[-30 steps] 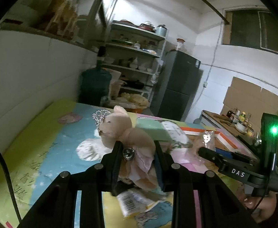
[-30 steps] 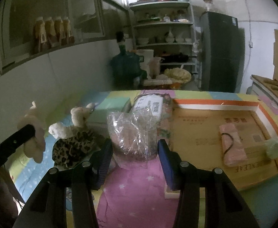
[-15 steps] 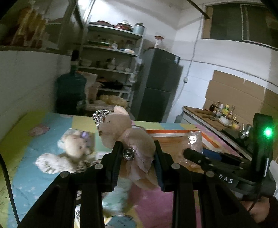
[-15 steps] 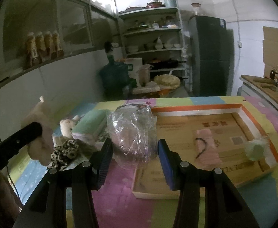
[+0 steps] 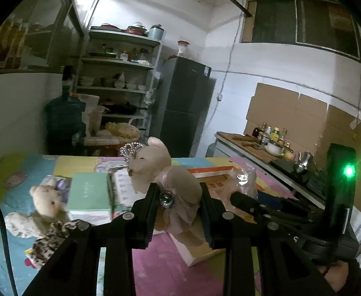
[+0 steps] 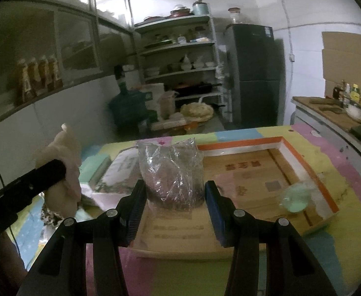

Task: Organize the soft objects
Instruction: 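Carry the bunny plush and clear bag over the cardboard box with both tools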

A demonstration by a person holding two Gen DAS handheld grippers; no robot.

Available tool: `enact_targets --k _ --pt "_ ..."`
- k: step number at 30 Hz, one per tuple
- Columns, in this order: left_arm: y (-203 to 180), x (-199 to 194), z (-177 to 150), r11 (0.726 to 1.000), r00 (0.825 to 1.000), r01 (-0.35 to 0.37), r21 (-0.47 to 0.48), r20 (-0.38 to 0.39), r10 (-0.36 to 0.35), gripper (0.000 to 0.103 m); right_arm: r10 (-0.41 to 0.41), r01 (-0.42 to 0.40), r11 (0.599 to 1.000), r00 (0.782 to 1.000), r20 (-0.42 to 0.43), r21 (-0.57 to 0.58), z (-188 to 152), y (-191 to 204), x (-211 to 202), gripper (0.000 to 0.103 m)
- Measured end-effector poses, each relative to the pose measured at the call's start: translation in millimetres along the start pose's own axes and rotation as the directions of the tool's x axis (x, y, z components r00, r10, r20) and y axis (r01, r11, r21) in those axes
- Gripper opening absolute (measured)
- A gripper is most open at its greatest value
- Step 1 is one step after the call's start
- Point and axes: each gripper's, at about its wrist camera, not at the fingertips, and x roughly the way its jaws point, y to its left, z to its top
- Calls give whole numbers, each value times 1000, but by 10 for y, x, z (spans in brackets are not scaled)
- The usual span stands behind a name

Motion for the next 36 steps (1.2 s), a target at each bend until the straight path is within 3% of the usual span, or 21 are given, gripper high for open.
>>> enact_targets --k 36 --pt "-899 1154 99 995 991 60 80 -125 -50 32 -144 140 986 989 41 86 205 -1303 -85 50"
